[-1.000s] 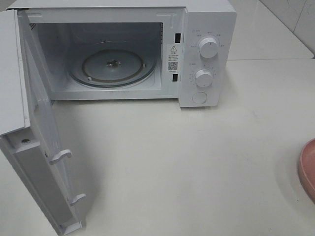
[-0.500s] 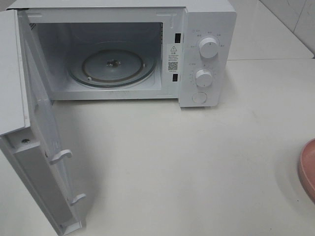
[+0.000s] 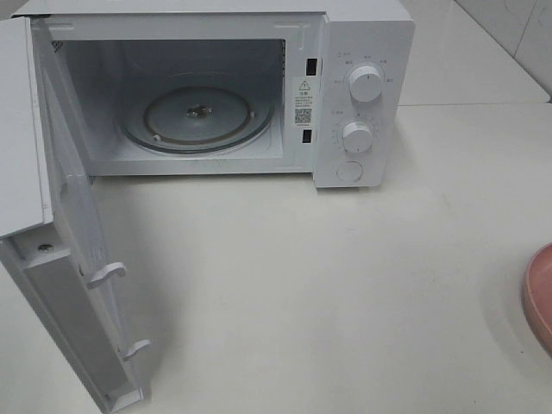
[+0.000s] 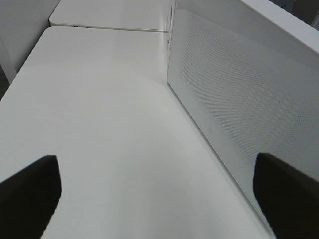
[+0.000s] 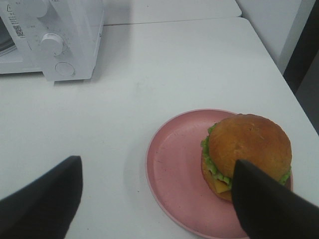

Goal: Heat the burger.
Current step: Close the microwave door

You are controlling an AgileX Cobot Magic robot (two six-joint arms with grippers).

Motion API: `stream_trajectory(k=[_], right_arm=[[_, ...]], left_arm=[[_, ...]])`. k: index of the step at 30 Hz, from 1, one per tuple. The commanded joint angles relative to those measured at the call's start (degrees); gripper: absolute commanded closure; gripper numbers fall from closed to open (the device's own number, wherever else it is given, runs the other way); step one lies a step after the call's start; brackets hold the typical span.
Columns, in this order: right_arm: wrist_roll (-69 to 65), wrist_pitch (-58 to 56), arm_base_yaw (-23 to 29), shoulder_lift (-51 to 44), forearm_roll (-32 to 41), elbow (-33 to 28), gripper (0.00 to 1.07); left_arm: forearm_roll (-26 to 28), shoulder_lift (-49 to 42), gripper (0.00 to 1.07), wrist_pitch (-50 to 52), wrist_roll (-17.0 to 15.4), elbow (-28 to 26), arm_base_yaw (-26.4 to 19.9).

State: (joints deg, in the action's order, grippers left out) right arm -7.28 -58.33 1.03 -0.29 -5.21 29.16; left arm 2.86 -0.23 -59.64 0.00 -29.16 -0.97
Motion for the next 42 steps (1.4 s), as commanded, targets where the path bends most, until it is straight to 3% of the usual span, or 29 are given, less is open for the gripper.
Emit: stream_trajectory(k=[1, 26, 29, 33, 35, 36, 37, 38, 39, 40, 41, 42], right_arm=[[1.03, 0.69, -0.46, -1.43, 0.00, -0.29, 0.31], [1.03, 0.69, -0.46, -1.43, 0.00, -0.29, 0.31], [1.03, 0.69, -0.46, -1.43, 0.00, -0.29, 0.31], [1.03, 0.69, -0.46, -1.43, 0.00, -0.29, 0.31], [1.03, 0.69, -0.46, -1.43, 0.00, -0.29, 0.31], [1.03, 0.69, -0.46, -1.43, 0.00, -0.29, 0.31], [1.03, 0.69, -0.46, -1.43, 0.00, -0.29, 0.31], [1.03, 0.69, -0.46, -1.43, 0.00, -0.29, 0.31], [1.03, 0.69, -0.46, -1.43, 0.00, -0.29, 0.31], [1.03, 0.69, -0.46, -1.43, 0.00, -0.29, 0.31], [1.03, 0.69, -0.46, -1.43, 0.00, -0.29, 0.31], [1.03, 0.69, -0.46, -1.43, 0.00, -0.29, 0.31]], left_arm=[[-0.11, -1.03, 0.07, 0.29, 0.00, 0.23, -0.11], [-0.29, 0.06, 0.07, 0.29, 0.00, 0.23, -0.11], [-0.40, 2.35, 0.10, 1.09, -2.75, -0.69, -0.11], [-1.32, 4.47, 0.15, 4.01, -3.38, -2.01, -0.11], [-2.86, 7.10, 0.26, 7.96, -3.32, -2.12, -0.11], [-2.86, 7.10, 0.26, 7.96, -3.32, -2.12, -0.11], [-3.95, 9.00, 0.38, 9.91, -3.32, -2.12, -0.11], [-3.95, 9.00, 0.38, 9.91, -3.32, -2.12, -0.11], [-4.18, 11.23, 0.55, 11.46, -3.32, -2.12, -0.11], [-4.24, 13.06, 0.80, 12.49, -3.32, -2.12, -0.11], [-4.24, 13.06, 0.80, 12.49, -3.32, -2.12, -0.11], [-4.24, 13.87, 0.92, 13.12, -3.32, -2.06, -0.11]])
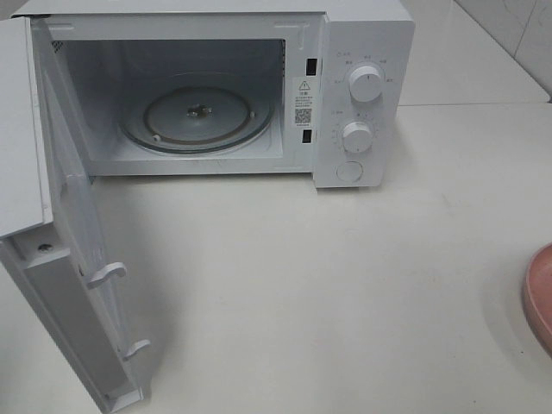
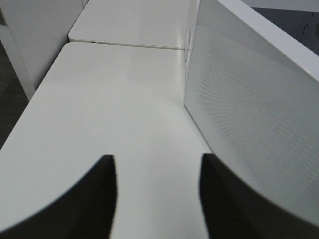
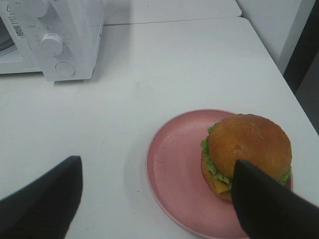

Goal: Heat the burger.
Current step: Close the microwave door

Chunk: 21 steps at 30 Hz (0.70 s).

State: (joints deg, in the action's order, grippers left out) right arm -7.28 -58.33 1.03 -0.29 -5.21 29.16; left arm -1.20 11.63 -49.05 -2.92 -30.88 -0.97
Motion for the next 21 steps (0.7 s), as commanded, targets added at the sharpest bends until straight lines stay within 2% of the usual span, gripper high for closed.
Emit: stream_trajectory(k=[1, 2, 4, 6, 9, 11, 13, 14, 15, 17, 18, 20, 21], right_arm=[[1.03, 0.69, -0.46, -1.43, 0.00, -0.29, 0.31], [1.03, 0.69, -0.46, -1.43, 0.00, -0.29, 0.31], [1.03, 0.69, -0.46, -1.43, 0.00, -0.29, 0.31], [1.03, 0.69, -0.46, -1.43, 0.00, -0.29, 0.31], [1.03, 0.69, -0.46, -1.43, 0.00, -0.29, 0.31], [1.03, 0.69, -0.46, -1.43, 0.00, -0.29, 0.31], [1.03, 0.69, -0.46, -1.43, 0.00, -0.29, 0.31], [1.03, 0.69, -0.46, -1.43, 0.00, -0.29, 0.31], [1.03, 0.69, -0.46, -1.43, 0.00, -0.29, 0.31], [1.03, 0.69, -0.46, -1.43, 0.00, -0.29, 0.31], [1.03, 0.69, -0.46, -1.43, 0.00, -0.29, 0.31], [1.03, 0.69, -0.46, -1.43, 0.00, -0.29, 0.31], [1.03, 0.69, -0.46, -1.43, 0.00, -0.29, 0.31]], left_arm=[[-0.17, 2.01, 0.92, 2.52, -0.40, -0.34, -0.11], [-0.63, 4.24, 1.07, 4.64, -0.23, 0.17, -0.11], [-0.80, 5.44, 1.07, 6.70, -0.11, 0.86, -0.11], [-1.26, 9.85, 1.07, 15.41, 0.06, 4.35, -0.11], [-1.26, 11.17, 1.07, 18.11, 0.06, 5.44, -0.11], [-1.20, 15.93, 1.07, 29.97, 0.06, 10.03, -0.11], [-1.20, 17.02, 1.07, 33.58, 0.06, 11.17, -0.11], [-1.20, 18.85, 1.07, 41.37, 0.23, 13.24, -0.11], [-1.20, 18.85, 1.07, 41.37, 0.23, 13.24, -0.11], [-1.26, 21.94, 1.07, 52.08, 0.23, 16.44, -0.11], [-1.26, 21.94, 1.07, 52.08, 0.23, 16.44, -0.11], [-1.55, 25.38, 1.07, 61.36, 0.23, 18.96, -0.11], [-1.55, 25.38, 1.07, 61.36, 0.23, 18.96, -0.11]])
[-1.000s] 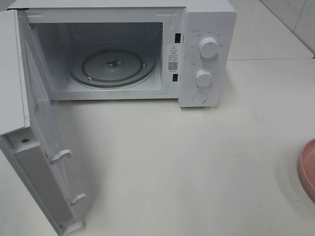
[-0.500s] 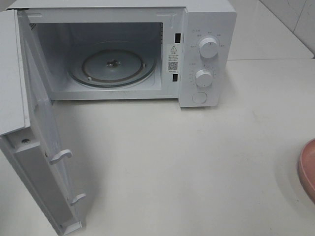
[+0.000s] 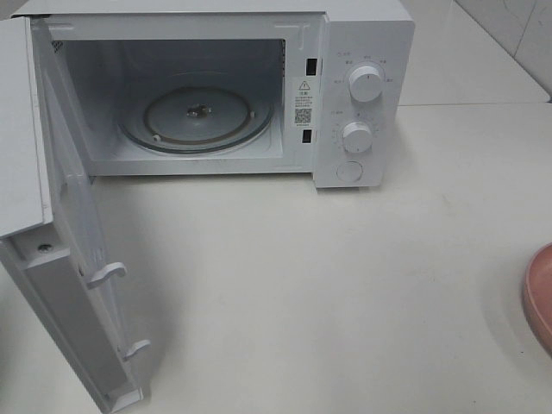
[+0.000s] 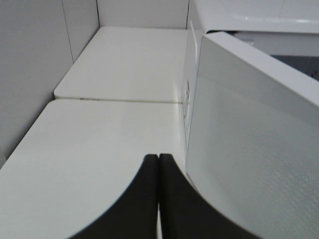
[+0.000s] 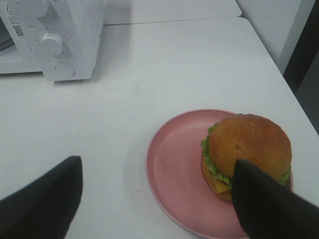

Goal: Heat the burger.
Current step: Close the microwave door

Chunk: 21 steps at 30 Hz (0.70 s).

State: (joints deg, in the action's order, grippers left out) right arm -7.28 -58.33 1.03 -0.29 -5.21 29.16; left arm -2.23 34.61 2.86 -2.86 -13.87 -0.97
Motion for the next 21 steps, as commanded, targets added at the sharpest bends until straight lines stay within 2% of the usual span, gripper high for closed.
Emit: stream_trajectory(k=[1, 2, 4, 8, 9, 12, 14, 16, 17, 18, 19, 21], right_arm=[[1.03, 0.69, -0.46, -1.43, 0.00, -0.29, 0.31], [1.03, 0.69, -0.46, -1.43, 0.00, -0.29, 0.31], [1.03, 0.69, -0.46, -1.43, 0.00, -0.29, 0.31], [1.03, 0.69, -0.46, -1.43, 0.00, -0.29, 0.31], [1.03, 0.69, -0.46, -1.43, 0.00, -0.29, 0.31], [1.03, 0.69, -0.46, -1.43, 0.00, -0.29, 0.31], [1.03, 0.69, -0.46, -1.43, 0.00, -0.29, 0.31], [1.03, 0.69, -0.46, -1.43, 0.00, -0.29, 0.31], [1.03, 0.69, -0.46, -1.43, 0.00, -0.29, 0.31], [1.03, 0.69, -0.46, -1.43, 0.00, -0.29, 0.31], [1.03, 0.69, -0.46, -1.43, 0.00, -0.29, 0.31], [1.03, 0.69, -0.46, -1.43, 0.00, -0.29, 0.31]], left_arm=[[-0.97, 3.72, 1.07, 12.38, 0.17, 2.69, -0.11], [-0.97, 3.72, 1.07, 12.38, 0.17, 2.69, -0.11], [-2.92, 8.88, 1.07, 23.66, 0.00, 5.44, -0.11], [-4.13, 13.75, 1.07, 28.36, -0.29, 6.36, -0.11], [-4.47, 16.79, 1.07, 29.62, -1.60, 6.36, -0.11], [-4.64, 18.11, 1.07, 30.54, -2.46, 6.36, -0.11], [-9.57, 24.41, 1.07, 35.18, -7.68, 6.36, -0.11], [-11.29, 25.55, 1.07, 36.55, -8.77, 6.36, -0.11], [-16.16, 28.36, 1.07, 39.99, -11.69, 6.36, -0.11], [-16.16, 28.36, 1.07, 39.99, -11.69, 6.36, -0.11], [-20.28, 30.65, 1.07, 43.37, -13.87, 6.36, -0.11], [-21.89, 31.91, 1.07, 44.52, -14.78, 6.36, -0.11]])
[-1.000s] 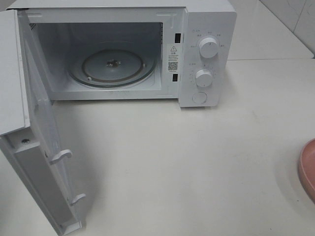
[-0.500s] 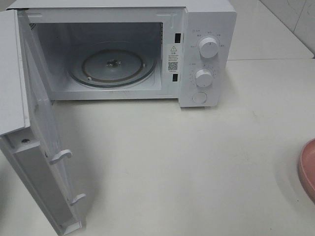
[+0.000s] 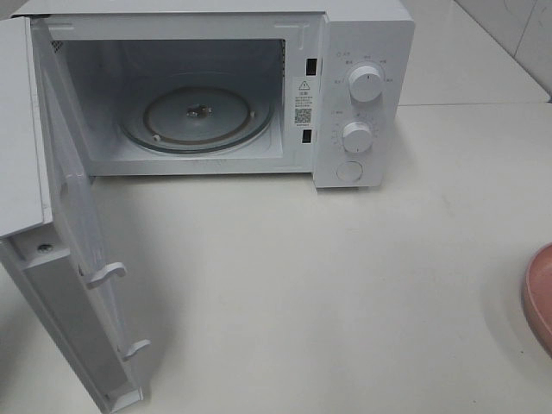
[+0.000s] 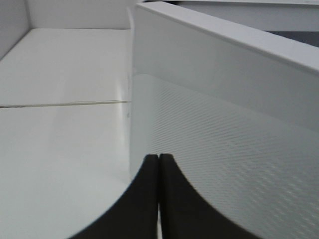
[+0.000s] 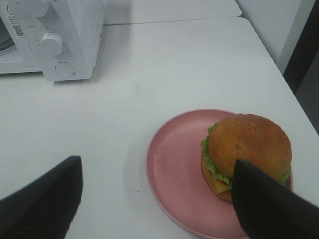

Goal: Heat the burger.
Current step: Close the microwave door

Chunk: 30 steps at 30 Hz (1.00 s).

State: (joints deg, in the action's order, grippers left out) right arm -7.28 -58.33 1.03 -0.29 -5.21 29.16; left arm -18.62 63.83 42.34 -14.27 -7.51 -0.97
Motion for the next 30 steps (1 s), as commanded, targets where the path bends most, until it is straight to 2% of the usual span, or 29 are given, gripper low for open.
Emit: stream_trajectory(k=[1, 4, 6, 9, 22, 30], right_arm=[[1.03, 0.69, -0.46, -1.43, 0.00, -0.29, 0.31], [1.03, 0.69, -0.46, -1.43, 0.00, -0.29, 0.31], [1.03, 0.69, -0.46, -1.43, 0.00, -0.29, 0.31], [1.03, 0.69, -0.46, -1.43, 0.00, -0.29, 0.31], [1.03, 0.69, -0.46, -1.43, 0.00, -0.29, 0.31], [0.97, 0.69, -0.46, -1.43, -0.11, -0.29, 0.31]], left_arm=[[-8.42, 5.04, 1.07, 7.16, -4.70, -0.29, -0.11], [-9.45, 5.90, 1.07, 7.68, -5.16, -0.46, -0.11], [-13.98, 9.80, 1.07, 8.14, -6.47, -2.41, 0.69], [-16.56, 12.26, 1.07, 8.14, -6.53, -3.90, 1.78], [-16.56, 21.26, 1.07, 8.54, -6.42, -7.85, 10.14], [-15.47, 25.27, 1.07, 8.94, -6.42, -10.54, 13.52]])
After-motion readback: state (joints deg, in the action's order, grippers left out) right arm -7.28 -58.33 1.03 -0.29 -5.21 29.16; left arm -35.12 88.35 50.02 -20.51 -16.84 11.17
